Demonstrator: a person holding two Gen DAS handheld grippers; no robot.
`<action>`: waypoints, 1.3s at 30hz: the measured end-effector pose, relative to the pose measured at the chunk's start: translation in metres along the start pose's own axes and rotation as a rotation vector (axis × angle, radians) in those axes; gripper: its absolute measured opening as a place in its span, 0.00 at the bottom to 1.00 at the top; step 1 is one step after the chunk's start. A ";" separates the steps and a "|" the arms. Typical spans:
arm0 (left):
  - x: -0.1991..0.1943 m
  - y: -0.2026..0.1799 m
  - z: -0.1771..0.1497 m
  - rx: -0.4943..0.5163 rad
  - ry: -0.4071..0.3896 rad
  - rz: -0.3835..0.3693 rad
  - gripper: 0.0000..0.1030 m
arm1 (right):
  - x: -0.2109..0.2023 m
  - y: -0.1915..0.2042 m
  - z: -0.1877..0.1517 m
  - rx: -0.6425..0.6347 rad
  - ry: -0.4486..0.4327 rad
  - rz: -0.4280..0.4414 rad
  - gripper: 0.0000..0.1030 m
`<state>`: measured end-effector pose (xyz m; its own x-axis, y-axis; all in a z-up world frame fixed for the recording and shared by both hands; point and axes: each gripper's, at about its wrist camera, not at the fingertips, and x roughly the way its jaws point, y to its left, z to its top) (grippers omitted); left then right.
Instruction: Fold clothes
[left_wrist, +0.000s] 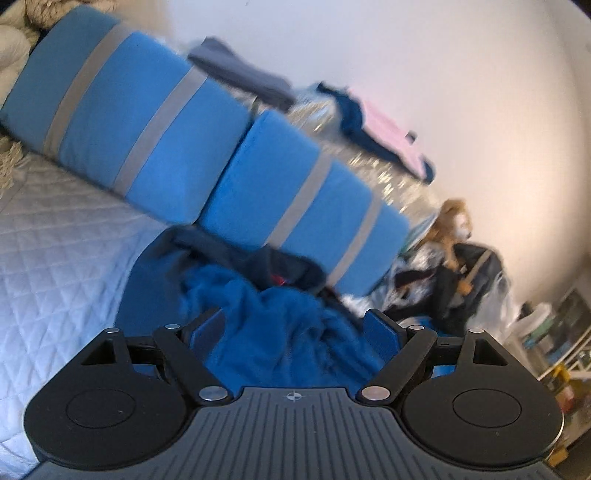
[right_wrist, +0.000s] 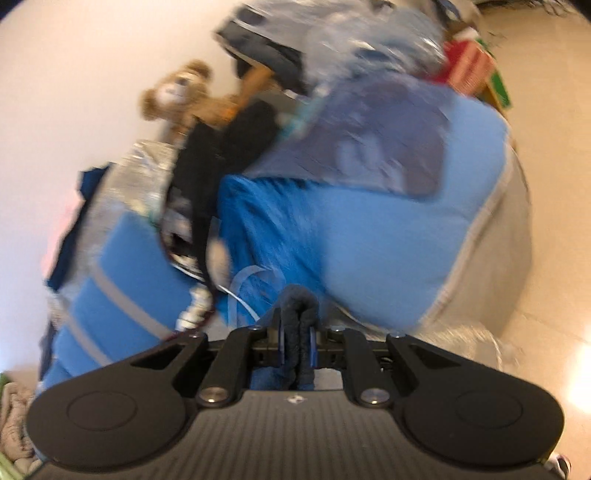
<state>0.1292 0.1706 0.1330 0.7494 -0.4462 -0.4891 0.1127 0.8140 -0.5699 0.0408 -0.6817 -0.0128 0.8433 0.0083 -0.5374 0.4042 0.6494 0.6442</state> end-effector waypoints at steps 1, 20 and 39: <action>0.005 0.004 -0.003 0.000 0.009 0.017 0.79 | 0.005 -0.003 -0.005 -0.008 0.011 -0.040 0.16; 0.056 0.032 -0.055 0.097 0.084 0.144 0.79 | 0.046 0.176 -0.150 -0.521 0.178 0.244 0.99; 0.106 0.141 -0.074 -0.020 0.408 0.425 0.13 | 0.102 0.245 -0.231 -0.587 0.400 0.354 0.98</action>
<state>0.1759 0.2105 -0.0481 0.4144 -0.1929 -0.8894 -0.1573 0.9474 -0.2788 0.1440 -0.3461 -0.0363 0.6501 0.4900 -0.5808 -0.2115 0.8508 0.4810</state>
